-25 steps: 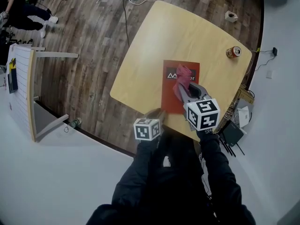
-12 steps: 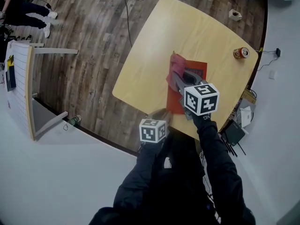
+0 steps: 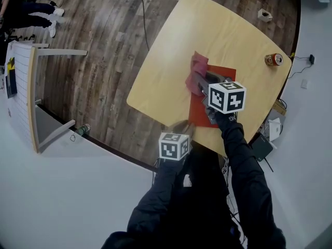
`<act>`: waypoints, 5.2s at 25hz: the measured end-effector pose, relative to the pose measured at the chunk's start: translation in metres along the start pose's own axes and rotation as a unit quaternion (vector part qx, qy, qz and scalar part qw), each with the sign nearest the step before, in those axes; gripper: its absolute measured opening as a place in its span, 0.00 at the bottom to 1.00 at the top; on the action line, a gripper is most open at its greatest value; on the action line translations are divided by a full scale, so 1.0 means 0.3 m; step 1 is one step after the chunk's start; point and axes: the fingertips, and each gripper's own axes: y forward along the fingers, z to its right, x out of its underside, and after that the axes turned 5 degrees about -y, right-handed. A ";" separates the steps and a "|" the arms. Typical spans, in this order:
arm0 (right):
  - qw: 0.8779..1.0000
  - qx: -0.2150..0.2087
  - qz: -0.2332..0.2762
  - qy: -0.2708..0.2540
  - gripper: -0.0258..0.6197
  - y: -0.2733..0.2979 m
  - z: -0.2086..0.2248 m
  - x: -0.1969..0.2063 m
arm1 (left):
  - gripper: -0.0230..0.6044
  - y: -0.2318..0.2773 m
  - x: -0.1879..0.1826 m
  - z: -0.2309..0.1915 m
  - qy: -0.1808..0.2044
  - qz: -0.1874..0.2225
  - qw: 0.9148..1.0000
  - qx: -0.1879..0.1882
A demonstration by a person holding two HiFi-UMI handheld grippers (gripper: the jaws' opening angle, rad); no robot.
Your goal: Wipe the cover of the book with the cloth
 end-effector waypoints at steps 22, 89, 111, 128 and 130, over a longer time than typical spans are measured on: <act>0.999 0.046 -0.005 0.000 0.16 -0.096 0.175 0.022 | 0.22 -0.003 -0.001 -0.005 -0.002 0.001 1.000 -0.025; 0.997 -0.012 -0.008 0.077 0.16 -0.086 0.061 0.125 | 0.22 0.012 -0.007 0.007 0.001 0.001 1.000 -0.021; 0.997 0.024 -0.008 0.067 0.16 -0.188 0.184 0.138 | 0.22 0.002 -0.008 0.002 0.003 0.001 1.000 -0.030; 0.997 0.051 -0.003 0.060 0.16 -0.275 0.283 0.157 | 0.22 0.009 -0.008 0.007 0.005 0.002 0.999 -0.032; 0.997 0.058 -0.003 0.059 0.16 -0.292 0.297 0.160 | 0.22 0.010 -0.007 0.007 0.005 0.002 1.000 -0.031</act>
